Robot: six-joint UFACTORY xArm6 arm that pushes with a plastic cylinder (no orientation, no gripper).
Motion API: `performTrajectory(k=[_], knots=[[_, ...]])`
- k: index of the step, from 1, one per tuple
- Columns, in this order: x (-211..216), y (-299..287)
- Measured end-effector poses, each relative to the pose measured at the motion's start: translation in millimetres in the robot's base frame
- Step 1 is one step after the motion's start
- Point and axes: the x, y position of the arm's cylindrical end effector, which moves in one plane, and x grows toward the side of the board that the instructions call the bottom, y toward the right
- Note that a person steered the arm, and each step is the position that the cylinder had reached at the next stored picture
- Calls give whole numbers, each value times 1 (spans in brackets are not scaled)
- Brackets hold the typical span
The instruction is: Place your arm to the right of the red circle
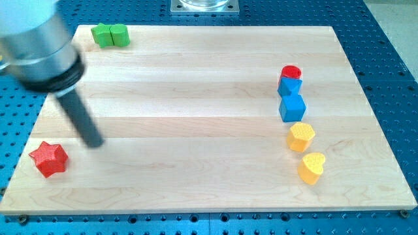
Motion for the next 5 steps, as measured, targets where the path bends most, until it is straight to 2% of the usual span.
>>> performTrajectory(k=[1, 2, 3, 4, 5], knots=[[-100, 25], [-184, 93], [-210, 196], [-189, 304], [-134, 398]])
